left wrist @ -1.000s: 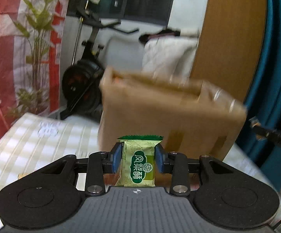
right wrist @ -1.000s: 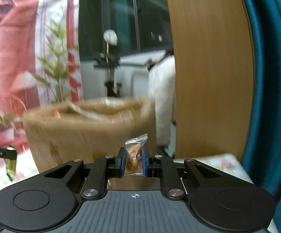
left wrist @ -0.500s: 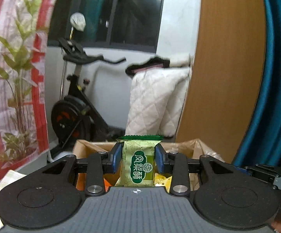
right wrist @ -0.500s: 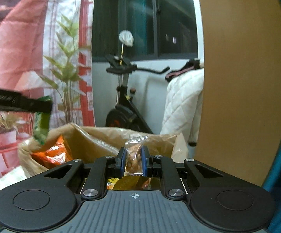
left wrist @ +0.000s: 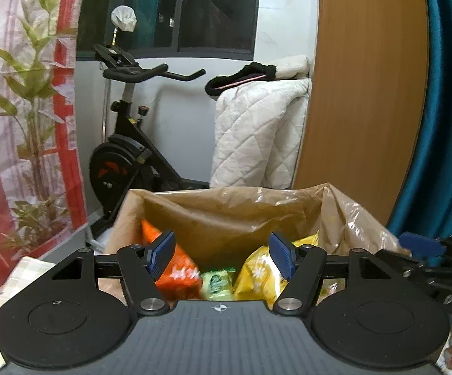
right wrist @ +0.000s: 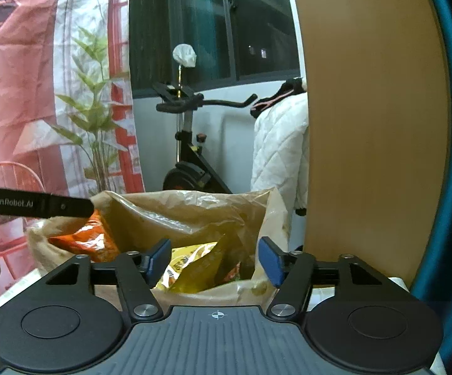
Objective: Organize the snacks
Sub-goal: 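Withdraw both open grippers from the box back to the table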
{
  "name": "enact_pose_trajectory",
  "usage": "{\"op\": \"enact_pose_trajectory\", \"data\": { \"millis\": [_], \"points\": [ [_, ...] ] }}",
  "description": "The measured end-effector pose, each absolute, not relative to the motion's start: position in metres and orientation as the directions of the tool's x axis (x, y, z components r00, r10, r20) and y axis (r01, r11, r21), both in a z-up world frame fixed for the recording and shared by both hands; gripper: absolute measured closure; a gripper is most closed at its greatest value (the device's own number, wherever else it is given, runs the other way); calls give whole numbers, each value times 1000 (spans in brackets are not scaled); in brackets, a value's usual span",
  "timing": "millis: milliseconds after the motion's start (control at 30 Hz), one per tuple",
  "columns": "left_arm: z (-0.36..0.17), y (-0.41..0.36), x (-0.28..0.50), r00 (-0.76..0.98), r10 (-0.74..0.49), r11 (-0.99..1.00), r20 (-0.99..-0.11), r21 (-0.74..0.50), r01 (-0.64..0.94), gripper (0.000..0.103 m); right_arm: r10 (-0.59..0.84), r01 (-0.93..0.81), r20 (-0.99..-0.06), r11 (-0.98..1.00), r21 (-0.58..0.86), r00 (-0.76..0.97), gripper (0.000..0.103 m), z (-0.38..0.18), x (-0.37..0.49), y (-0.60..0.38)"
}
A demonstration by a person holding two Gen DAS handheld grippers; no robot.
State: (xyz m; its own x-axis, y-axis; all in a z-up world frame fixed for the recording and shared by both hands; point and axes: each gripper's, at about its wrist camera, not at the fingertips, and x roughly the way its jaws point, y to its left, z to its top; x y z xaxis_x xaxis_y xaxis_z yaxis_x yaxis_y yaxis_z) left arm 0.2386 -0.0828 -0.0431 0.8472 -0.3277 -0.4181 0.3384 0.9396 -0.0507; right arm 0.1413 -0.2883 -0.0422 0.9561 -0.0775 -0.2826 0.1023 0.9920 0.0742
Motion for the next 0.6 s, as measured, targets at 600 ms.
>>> {"op": "enact_pose_trajectory", "data": {
  "millis": [600],
  "points": [
    [-54, 12, 132, 849, -231, 973, -476, -139, 187, 32, -27, 89, -313, 979, 184, 949, 29, -69, 54, -264]
  ]
}}
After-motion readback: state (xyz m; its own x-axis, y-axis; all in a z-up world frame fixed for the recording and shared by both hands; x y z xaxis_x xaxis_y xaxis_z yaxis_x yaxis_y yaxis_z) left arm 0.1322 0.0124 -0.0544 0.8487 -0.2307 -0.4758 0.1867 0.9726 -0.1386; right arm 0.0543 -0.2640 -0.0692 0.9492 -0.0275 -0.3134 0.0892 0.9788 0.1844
